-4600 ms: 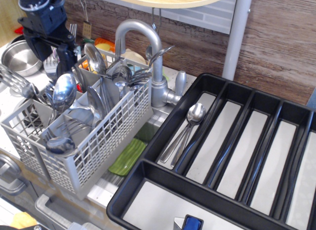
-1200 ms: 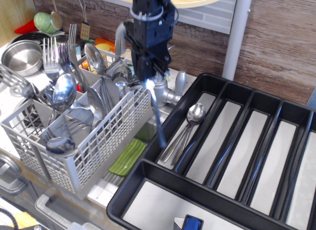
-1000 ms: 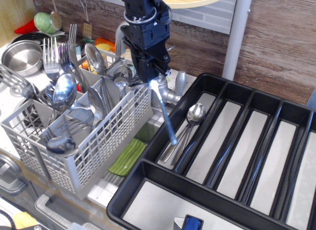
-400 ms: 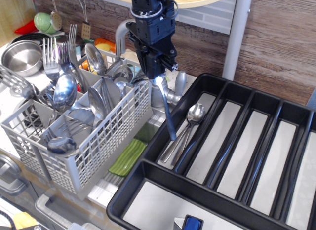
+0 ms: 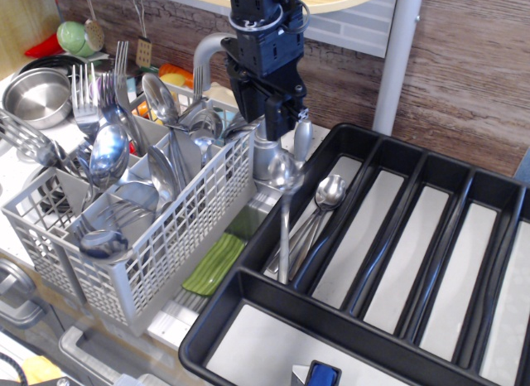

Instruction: Put small spoon from basket to tray

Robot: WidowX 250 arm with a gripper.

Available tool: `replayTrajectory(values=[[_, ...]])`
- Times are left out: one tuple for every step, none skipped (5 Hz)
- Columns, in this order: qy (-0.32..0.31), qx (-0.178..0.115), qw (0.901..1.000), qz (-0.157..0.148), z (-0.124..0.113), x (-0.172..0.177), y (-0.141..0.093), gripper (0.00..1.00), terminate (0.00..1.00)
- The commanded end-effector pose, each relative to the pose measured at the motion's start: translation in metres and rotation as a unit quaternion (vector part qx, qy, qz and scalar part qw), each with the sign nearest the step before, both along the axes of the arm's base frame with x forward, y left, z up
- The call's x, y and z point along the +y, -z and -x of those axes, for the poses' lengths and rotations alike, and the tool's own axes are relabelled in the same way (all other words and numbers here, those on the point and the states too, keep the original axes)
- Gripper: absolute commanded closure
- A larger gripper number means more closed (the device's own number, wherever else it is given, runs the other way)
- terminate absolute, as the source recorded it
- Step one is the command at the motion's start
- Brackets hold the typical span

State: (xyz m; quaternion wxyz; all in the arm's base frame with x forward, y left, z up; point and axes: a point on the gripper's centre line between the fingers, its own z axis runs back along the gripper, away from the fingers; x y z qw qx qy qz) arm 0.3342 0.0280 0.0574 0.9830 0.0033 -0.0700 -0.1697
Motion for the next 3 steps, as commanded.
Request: replayTrajectory(values=[[-0.013,0.019,0.9997,0.002,0.0047,0.0041,0.0133,0.00,0.00],[-0.013,0.019,0.9997,0.002,0.0047,0.0041,0.0133,0.00,0.00],[-0.013,0.019,0.9997,0.002,0.0047,0.0041,0.0133,0.00,1.00]])
